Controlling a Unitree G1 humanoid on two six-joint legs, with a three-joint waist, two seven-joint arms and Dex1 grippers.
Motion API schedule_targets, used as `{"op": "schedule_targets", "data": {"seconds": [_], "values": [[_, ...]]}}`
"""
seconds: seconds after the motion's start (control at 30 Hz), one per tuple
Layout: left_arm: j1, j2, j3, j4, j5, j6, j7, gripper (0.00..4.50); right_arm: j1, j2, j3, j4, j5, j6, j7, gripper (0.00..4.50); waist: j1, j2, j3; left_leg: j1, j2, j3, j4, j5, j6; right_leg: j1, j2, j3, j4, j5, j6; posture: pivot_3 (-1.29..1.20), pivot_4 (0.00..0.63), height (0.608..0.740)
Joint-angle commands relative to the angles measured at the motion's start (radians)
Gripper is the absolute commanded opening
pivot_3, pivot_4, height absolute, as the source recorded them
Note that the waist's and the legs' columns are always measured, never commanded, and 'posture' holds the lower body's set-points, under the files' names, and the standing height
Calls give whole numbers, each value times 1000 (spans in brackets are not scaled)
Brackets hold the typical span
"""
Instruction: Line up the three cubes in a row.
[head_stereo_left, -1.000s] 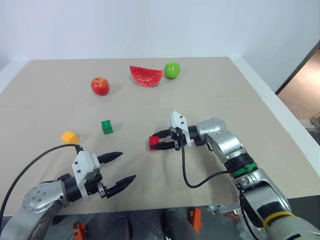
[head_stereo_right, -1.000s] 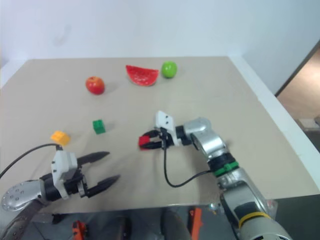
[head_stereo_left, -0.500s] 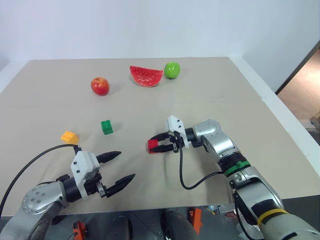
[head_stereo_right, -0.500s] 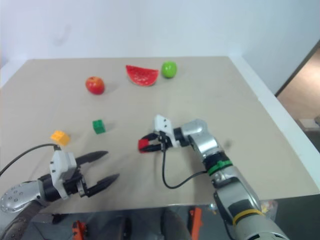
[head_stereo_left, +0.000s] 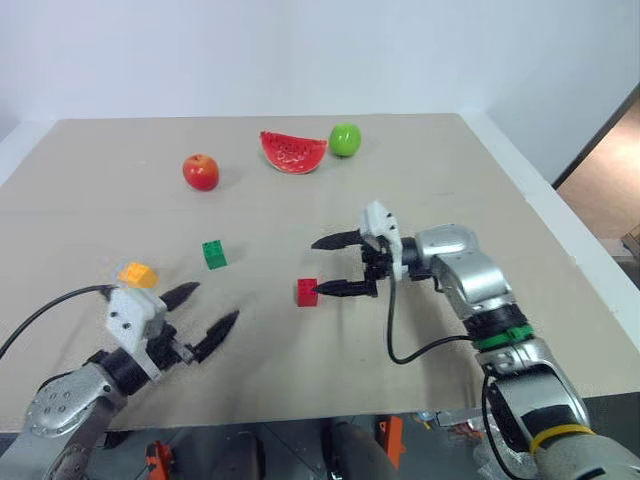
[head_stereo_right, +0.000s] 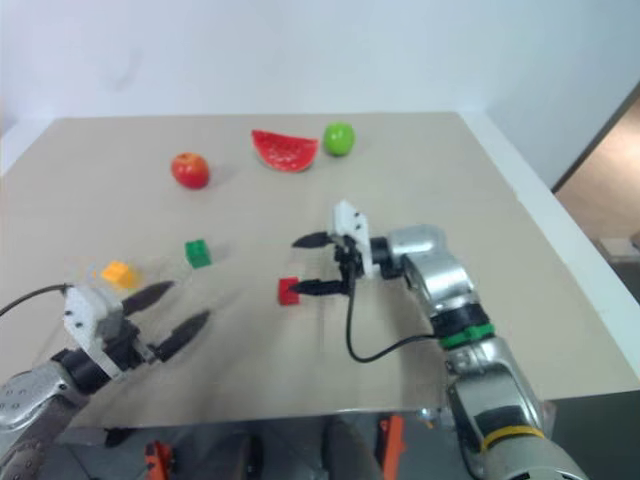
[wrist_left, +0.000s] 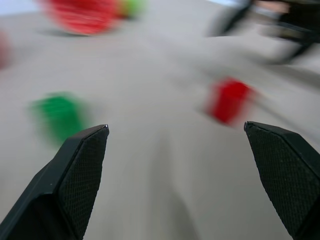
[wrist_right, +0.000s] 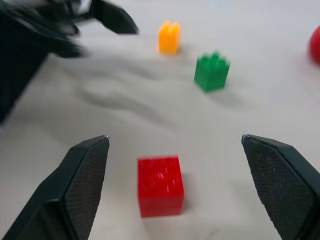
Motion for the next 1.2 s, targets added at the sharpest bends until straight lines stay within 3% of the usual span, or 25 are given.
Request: {"op": "schedule_targets", "data": {"seconds": [0.03,0.27,0.43,0.73,1.2], "values": [[-41,-64,20,-37,92,11,182,4500,45,-8,-62,-193,85,103,-72,4435,0,0,0,0,0,-1,0,0,0,0,0,0,0,0,0,0,150,740],[-187,-246,-77,47,208,67,415,4500,114,-7,-54,-316,103,131,-147,4435,0,-1,0,1,-1,0,3,1,0,2,1,1,0,3,1,0,150,740],[-246,-326,-101,127,238,70,474,4500,118,-9,-44,-307,85,89,-159,4435,-1,-1,-1,0,-1,0,3,1,0,2,2,2,0,4,2,0,150,740],[-355,-354,-111,279,285,35,484,4500,87,6,-73,-279,154,154,-180,4435,0,-1,-1,1,-1,0,3,1,0,2,3,2,0,4,1,0,150,740],[-472,-387,-162,418,349,-11,481,4500,106,-6,-56,-272,127,110,-189,4435,0,-1,-1,0,-1,-1,2,1,0,1,3,1,-1,4,1,0,150,740]]}}
